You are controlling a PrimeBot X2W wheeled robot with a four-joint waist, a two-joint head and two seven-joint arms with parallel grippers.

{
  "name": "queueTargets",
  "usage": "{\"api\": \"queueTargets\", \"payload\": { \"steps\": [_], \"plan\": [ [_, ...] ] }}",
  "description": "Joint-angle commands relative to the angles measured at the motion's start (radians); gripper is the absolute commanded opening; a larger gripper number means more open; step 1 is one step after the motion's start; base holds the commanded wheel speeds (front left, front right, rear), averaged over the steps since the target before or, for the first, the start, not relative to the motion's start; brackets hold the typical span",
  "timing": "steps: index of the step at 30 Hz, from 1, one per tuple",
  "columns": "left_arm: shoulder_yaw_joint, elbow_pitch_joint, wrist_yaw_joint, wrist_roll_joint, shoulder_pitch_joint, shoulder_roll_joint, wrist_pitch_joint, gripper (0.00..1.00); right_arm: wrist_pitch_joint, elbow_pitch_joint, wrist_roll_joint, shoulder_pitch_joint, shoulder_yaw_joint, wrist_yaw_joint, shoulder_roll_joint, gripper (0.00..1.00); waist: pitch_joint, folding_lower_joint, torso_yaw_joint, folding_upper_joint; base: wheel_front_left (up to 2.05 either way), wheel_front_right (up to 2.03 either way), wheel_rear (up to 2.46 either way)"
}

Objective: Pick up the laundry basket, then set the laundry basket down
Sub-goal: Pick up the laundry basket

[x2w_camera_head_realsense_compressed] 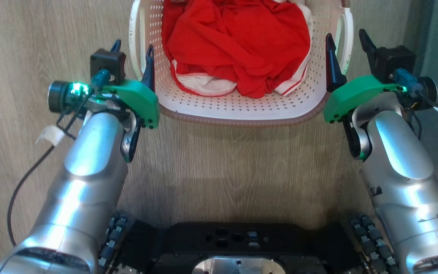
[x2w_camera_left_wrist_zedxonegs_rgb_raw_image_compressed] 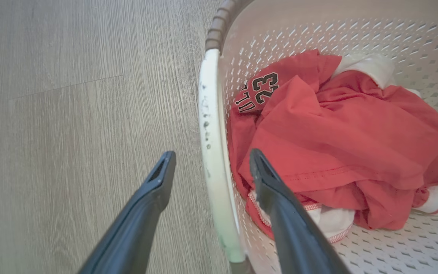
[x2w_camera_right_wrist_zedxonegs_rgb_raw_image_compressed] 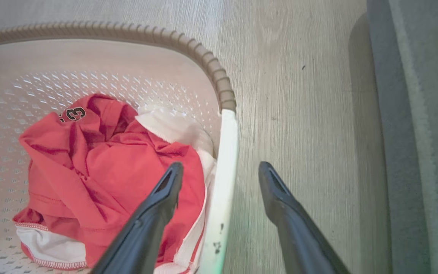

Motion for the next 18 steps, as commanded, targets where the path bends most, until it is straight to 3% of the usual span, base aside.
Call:
{"api": "queueTargets", "payload": {
  "steps": [1,15,17,18],
  "plan": [
    [0.019,-0.008,0.001,0.008,0.013,0.022,-0.006,1.00,-0.008,-0.012,0.008,0.024,0.025,0.001,0.013,1.00,0.008,0.0000,0.000,-0.0001,0.00,0.00,0.00],
    [0.000,0.057,-0.013,0.045,-0.075,0.022,-0.006,0.98,-0.008,0.042,0.047,-0.014,0.076,0.001,0.013,1.00,0.058,0.0000,-0.009,-0.0001,0.00,0.00,0.00],
    [-0.009,0.058,-0.014,0.043,-0.082,0.022,-0.006,0.71,-0.008,0.053,0.054,-0.022,0.081,0.001,0.013,1.00,0.062,0.0000,-0.009,-0.0001,0.00,0.00,0.00],
    [-0.014,0.058,-0.014,0.040,-0.086,0.022,-0.006,0.63,-0.008,0.058,0.056,-0.027,0.084,0.001,0.013,1.00,0.064,0.0000,-0.009,-0.0001,0.00,0.00,0.00]
  ]
}}
